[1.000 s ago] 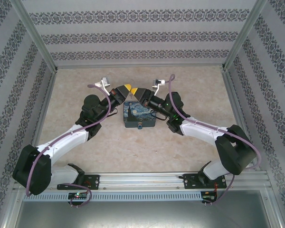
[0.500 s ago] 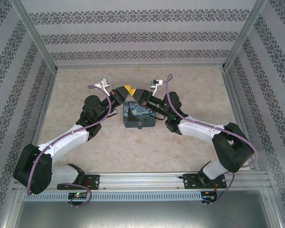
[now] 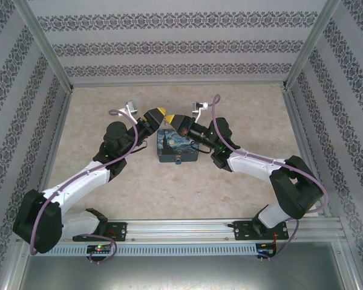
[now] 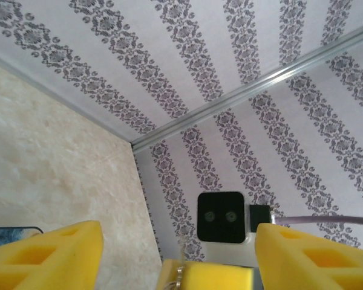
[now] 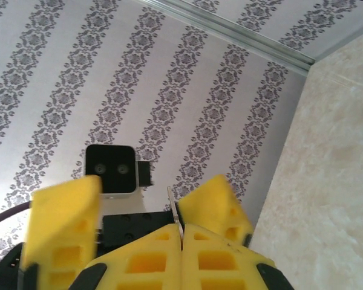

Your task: Unlock the padlock with the key

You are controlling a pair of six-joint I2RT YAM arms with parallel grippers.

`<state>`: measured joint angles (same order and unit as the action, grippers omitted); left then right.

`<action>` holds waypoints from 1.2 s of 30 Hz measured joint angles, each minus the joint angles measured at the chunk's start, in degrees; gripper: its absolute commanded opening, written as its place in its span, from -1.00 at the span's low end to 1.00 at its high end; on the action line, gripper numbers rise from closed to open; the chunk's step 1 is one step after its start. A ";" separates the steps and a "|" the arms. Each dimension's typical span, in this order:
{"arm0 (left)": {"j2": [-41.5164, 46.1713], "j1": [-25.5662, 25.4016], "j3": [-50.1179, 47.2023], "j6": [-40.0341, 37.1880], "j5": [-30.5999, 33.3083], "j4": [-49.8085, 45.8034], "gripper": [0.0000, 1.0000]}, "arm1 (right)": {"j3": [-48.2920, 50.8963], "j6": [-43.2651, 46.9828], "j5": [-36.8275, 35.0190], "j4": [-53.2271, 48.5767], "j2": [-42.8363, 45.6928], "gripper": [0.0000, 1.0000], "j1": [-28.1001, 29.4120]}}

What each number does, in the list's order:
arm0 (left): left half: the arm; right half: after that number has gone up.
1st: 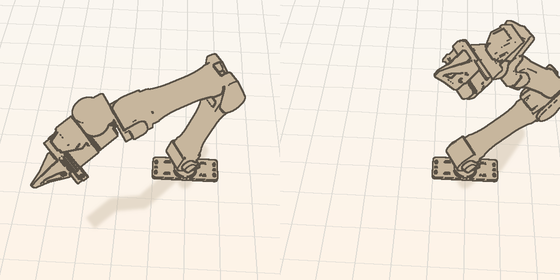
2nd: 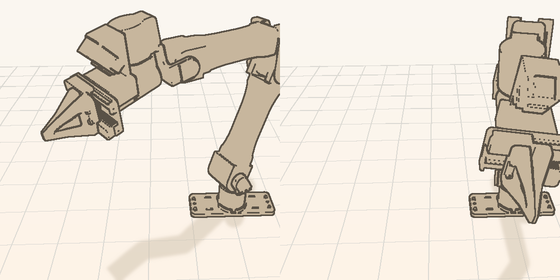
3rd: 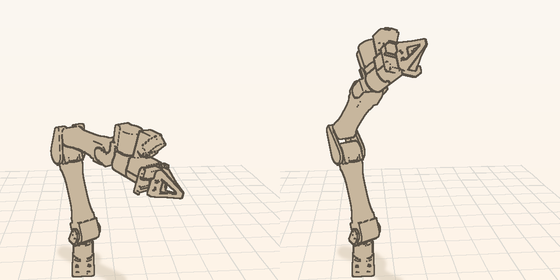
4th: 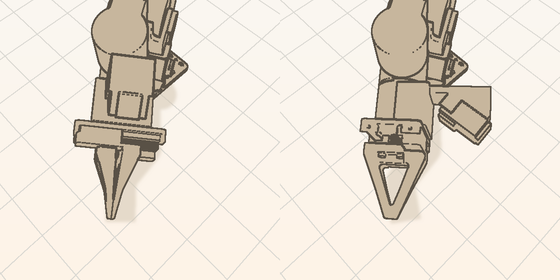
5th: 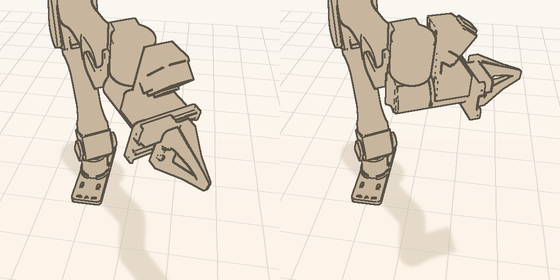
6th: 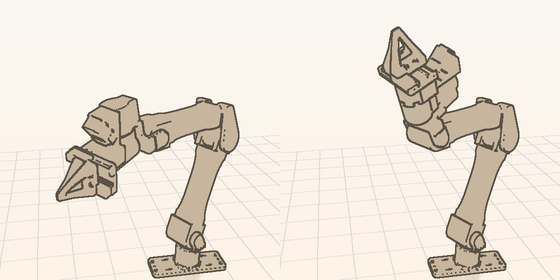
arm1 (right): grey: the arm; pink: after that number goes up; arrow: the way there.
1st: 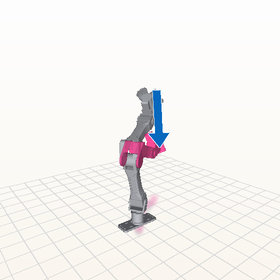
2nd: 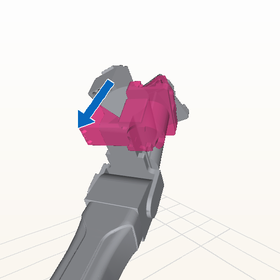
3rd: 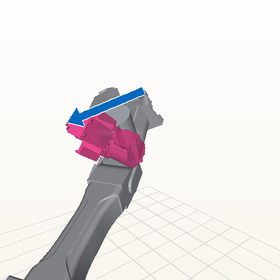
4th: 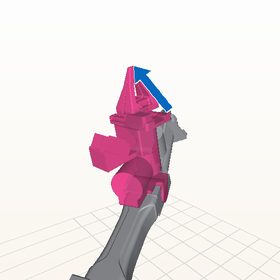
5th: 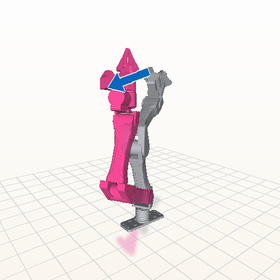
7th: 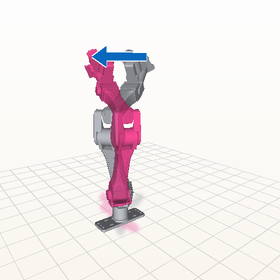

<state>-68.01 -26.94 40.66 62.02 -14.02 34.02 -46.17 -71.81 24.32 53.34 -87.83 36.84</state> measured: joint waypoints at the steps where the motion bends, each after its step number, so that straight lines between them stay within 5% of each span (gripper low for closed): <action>1: 0.57 0.33 0.15 -0.02 -0.04 -1.07 0.42 | 0.61 0.02 0.24 -0.20 0.09 -1.00 -0.35; 15: -3.28 1.57 5.88 -0.33 -9.42 -9.35 0.05 | 4.33 0.00 1.75 -1.25 3.21 -1.00 -1.11; 30: -3.72 1.57 5.81 -2.29 -12.09 -12.76 0.02 | 6.69 0.20 1.92 -2.75 3.50 -1.00 -1.62; 36: -1.14 1.57 1.31 -6.60 -12.11 -17.16 0.07 | 6.60 2.71 2.10 -8.57 4.76 -1.00 -6.23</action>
<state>-69.14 -25.36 41.98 55.42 -26.13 16.86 -39.57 -69.10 26.41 44.77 -83.07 30.61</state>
